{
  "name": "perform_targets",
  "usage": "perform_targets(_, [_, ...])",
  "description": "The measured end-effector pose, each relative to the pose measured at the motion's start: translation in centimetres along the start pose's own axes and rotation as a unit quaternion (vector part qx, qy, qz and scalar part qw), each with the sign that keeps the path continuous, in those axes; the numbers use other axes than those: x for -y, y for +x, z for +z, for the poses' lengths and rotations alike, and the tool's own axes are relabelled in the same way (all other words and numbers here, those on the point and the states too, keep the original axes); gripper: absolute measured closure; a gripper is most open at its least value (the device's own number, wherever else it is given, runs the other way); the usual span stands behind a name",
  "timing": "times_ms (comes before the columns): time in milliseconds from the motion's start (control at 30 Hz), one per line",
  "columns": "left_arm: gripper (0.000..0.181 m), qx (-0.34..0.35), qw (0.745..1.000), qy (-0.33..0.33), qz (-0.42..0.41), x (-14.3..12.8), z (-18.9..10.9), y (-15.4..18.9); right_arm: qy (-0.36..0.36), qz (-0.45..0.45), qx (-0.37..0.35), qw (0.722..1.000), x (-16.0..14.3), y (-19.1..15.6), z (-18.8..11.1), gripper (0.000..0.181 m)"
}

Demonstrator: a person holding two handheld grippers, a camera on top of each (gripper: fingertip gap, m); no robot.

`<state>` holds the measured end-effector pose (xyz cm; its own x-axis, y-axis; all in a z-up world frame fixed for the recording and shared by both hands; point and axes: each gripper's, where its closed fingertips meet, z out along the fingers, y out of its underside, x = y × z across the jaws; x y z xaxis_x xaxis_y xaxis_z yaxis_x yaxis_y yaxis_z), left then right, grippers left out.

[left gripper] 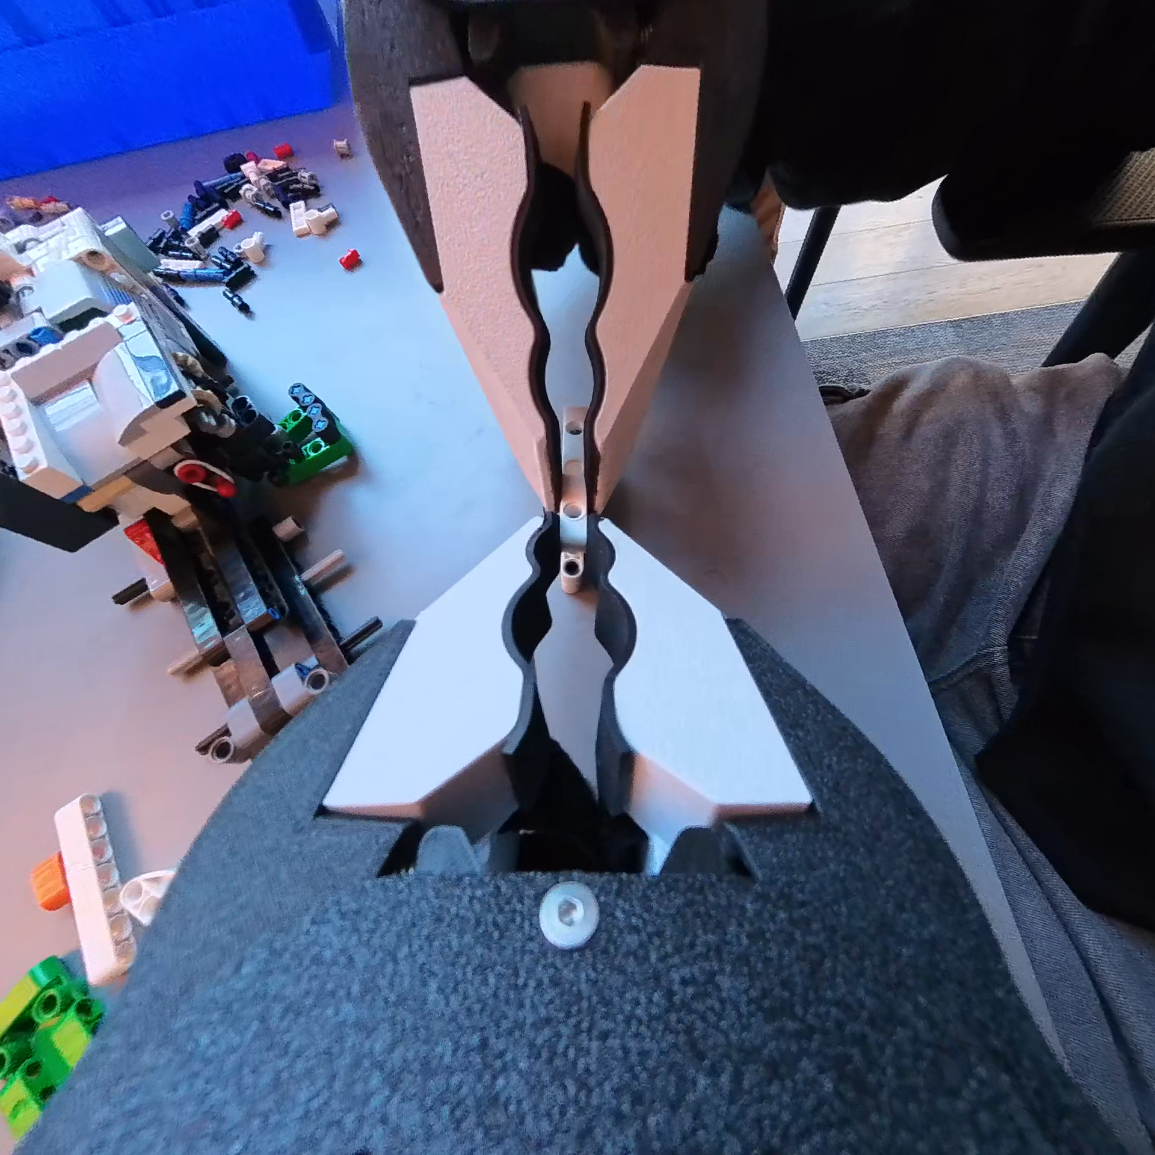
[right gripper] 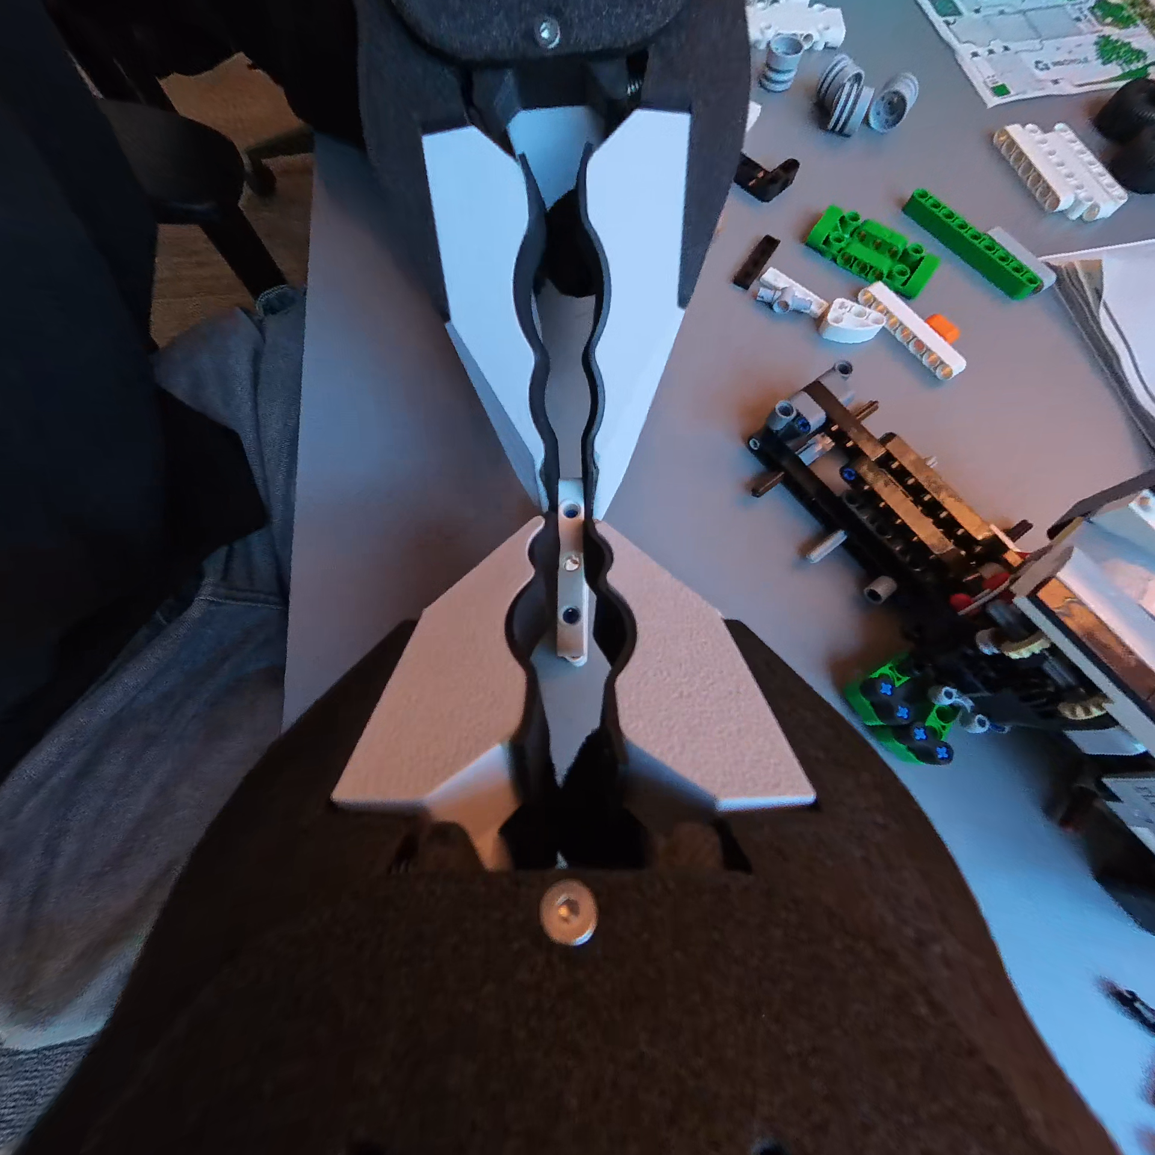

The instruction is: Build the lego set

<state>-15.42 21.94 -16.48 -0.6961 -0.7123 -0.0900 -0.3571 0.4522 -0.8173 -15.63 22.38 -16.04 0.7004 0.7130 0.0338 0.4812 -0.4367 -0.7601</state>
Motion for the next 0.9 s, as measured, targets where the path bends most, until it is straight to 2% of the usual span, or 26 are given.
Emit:
perform_targets(300, [0.175,-0.035,0.999,0.012,-0.005,0.06,-0.52,0.40,-0.005,-0.005,0.011,1.000,0.16,-0.35,0.19,0.175])
perform_targets(633, [0.174,-0.026,0.999,0.009,0.022,0.03,-0.35,0.71,-0.062,-0.023,-0.006,0.998,-0.08,-0.64,0.06,0.175])
perform_targets(900, [0.175,-0.024,1.000,0.004,0.016,0.11,-0.21,0.59,-0.069,-0.005,0.006,0.998,-0.18,-0.65,-0.03,0.175])
